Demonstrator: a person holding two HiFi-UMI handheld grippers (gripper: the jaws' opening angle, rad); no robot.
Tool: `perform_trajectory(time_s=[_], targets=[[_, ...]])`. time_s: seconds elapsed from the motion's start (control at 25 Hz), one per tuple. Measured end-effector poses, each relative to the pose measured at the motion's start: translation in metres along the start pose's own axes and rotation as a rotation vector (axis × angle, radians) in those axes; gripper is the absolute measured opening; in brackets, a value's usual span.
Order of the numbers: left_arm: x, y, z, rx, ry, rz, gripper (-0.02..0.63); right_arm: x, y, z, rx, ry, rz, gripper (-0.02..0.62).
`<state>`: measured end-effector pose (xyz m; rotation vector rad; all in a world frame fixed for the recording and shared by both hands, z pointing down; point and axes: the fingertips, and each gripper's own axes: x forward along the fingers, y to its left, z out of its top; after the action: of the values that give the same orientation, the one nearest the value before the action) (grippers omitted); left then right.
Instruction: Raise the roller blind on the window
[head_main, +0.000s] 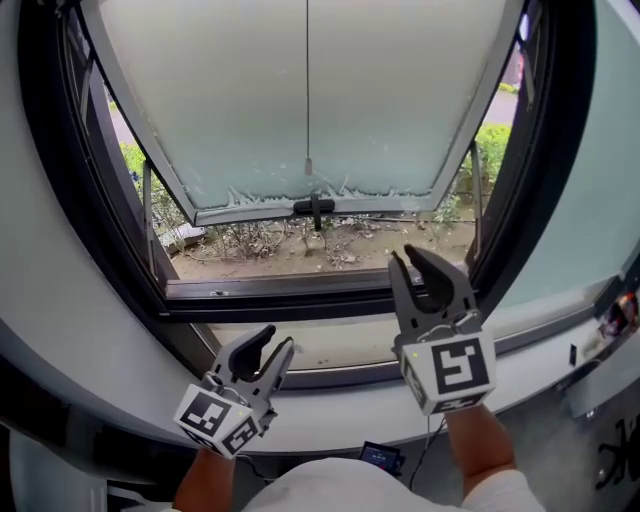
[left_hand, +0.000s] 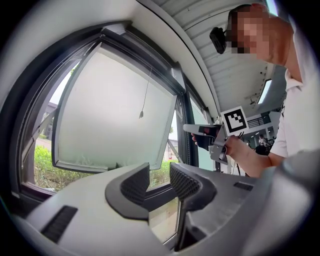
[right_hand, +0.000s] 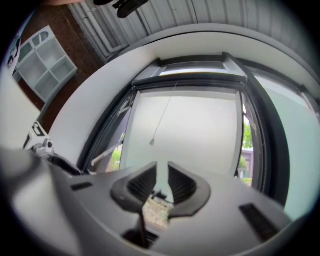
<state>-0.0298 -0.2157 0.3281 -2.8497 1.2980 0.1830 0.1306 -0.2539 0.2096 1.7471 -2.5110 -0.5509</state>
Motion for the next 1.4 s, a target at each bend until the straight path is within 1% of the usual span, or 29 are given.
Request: perform_trajectory(time_s=[0.08,0.2,0.36,0.6,0.76,1.08,1.24,1.4], targets=[[-0.001,-0.006,-0.003,-0.006,0.002,0.012,0.140,-0.011,-0.004,-0.015,0.045,0.039,0.003,0.077],[-0.005,-0.014,-0.011,-0.018,0.006,0.031,0.135,-0.024,-0.006,-0.035,0.098,0.043,0.026,0.073],[-0.011,-0.027,-0.023,-0.038,0.019,0.050,0.127,-0.041,-0.001,-0.065,0.155,0.076,0.070,0.069],[-0.033,-0.034,-0.039,-0.075,0.029,0.055,0.118,-0.072,0.031,-0.105,0.190,0.088,0.159,0.064],[-0.054,-0.034,-0.049,-0.105,0.058,0.064,0.117,-0.096,0.059,-0.122,0.208,0.113,0.204,0.061],[-0.112,-0.035,-0.063,-0.149,0.110,0.047,0.115,-0.123,0.118,-0.133,0.237,0.198,0.215,0.058],[-0.139,-0.038,-0.066,-0.158,0.120,0.027,0.115,-0.141,0.140,-0.128,0.240,0.234,0.181,0.058],[-0.157,-0.043,-0.066,-0.161,0.130,0.001,0.115,-0.158,0.157,-0.130,0.256,0.240,0.163,0.058]])
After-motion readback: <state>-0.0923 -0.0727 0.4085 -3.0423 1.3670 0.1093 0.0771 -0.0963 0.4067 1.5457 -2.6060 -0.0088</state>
